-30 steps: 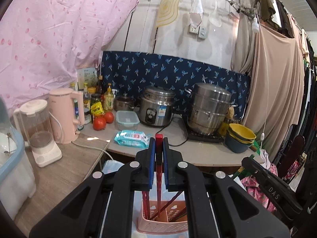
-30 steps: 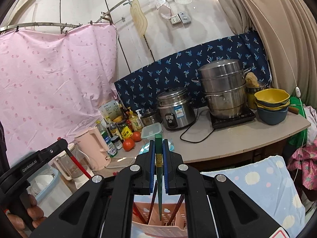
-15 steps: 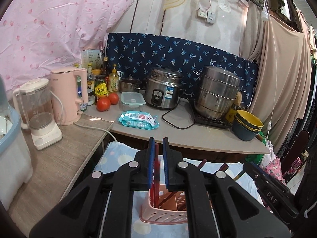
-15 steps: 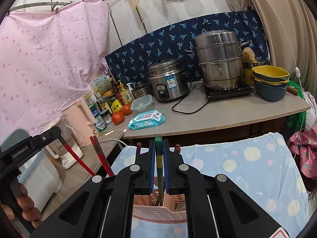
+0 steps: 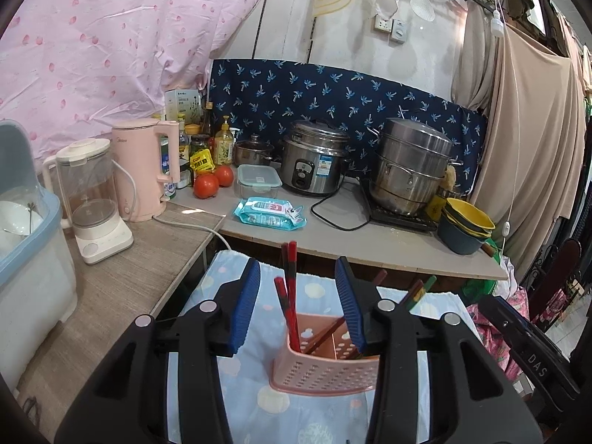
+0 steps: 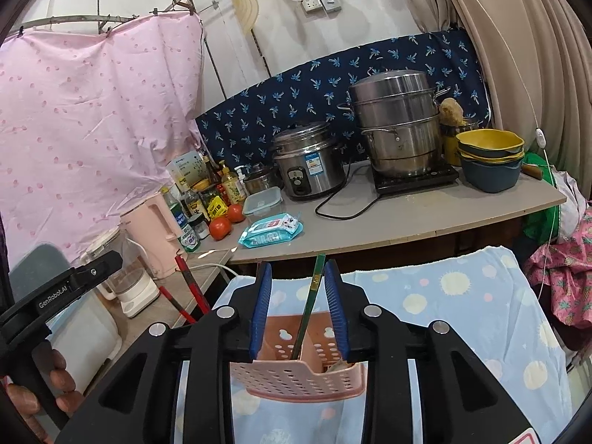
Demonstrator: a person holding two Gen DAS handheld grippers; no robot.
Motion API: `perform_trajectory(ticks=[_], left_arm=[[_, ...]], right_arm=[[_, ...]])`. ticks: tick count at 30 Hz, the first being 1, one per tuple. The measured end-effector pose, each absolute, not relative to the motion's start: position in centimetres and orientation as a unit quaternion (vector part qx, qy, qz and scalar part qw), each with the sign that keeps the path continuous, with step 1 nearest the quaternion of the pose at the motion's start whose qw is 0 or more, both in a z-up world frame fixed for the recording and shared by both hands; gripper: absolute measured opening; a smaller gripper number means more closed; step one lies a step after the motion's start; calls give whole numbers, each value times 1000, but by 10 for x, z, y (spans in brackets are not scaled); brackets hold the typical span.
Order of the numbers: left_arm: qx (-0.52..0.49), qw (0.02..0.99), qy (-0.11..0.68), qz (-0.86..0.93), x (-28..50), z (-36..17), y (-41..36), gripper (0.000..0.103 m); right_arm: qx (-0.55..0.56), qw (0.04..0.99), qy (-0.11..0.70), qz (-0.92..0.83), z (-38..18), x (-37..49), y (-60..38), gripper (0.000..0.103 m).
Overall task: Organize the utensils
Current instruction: 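Withdraw both tools back over the gold spoon and green chopstick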
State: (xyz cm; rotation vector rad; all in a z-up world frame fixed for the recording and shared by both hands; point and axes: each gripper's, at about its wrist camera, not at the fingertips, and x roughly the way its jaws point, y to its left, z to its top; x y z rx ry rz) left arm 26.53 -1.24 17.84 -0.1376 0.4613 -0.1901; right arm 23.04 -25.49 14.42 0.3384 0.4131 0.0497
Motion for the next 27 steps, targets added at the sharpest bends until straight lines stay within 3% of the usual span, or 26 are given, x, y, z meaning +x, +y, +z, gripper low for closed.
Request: perform_trajectory(ticks=[27], left_arm=[[-39, 942, 321, -88, 150, 93, -3, 42]], right_arm=[[127, 946, 294, 45, 67, 99, -219, 30]])
